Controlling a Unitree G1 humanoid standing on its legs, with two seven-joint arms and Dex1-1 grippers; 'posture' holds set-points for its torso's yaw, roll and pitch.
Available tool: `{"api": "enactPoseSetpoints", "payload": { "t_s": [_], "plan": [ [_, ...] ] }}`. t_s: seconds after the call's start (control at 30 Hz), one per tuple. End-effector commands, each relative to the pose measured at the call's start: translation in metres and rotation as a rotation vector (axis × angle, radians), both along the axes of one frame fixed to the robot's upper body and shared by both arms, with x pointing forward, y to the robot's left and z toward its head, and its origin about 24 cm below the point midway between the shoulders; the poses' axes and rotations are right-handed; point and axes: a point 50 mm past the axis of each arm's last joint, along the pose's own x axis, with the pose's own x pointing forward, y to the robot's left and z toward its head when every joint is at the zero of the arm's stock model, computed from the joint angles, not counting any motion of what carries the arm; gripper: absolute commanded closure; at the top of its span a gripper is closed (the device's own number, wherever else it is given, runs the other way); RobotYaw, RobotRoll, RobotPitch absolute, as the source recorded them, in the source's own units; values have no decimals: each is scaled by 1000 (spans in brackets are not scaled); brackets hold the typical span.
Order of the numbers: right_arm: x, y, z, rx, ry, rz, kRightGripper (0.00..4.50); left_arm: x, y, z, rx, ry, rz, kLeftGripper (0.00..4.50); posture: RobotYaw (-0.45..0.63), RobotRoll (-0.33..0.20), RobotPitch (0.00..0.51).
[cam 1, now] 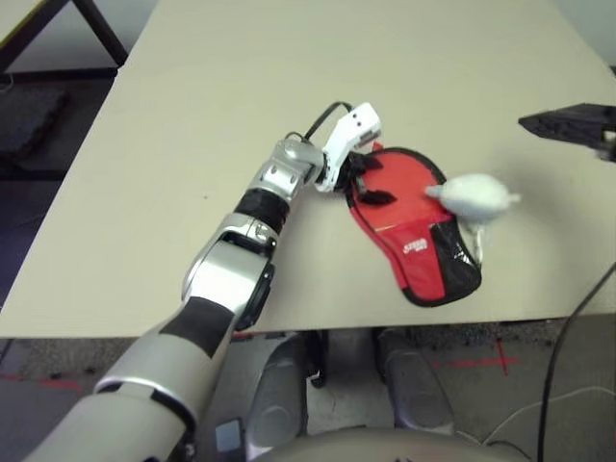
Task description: Store the ping-pong paddle in its case and zip it.
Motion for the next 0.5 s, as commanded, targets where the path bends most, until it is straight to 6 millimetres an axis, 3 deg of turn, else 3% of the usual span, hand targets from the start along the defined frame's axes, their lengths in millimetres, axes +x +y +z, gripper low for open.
{"api": "enactPoseSetpoints", "payload": {
  "t_s": [0.03, 0.17, 0.23, 0.37, 0.5],
  "plan": [
    [1, -14, 5, -37, -106, -168, 23, -1, 3, 2, -57, -9, 51, 0, -130, 0, 218],
    [3, -33, 6, -130, -242, -438, 23, 4, 20, 15, -176, -84, 218, 0, -129, 0, 216],
    [1, -41, 2, -88, -281, -547, 23, 6, 30, 20, -228, -133, 300, 0, -126, 0, 215],
    [-5, -56, -6, -133, -400, -655, 23, 9, 69, 23, -373, -215, 570, 0, -117, 0, 216],
    [-7, -67, -18, -157, -451, -682, 23, 4, 102, 10, -400, -286, 764, 0, -113, 0, 221]
  ]
}}
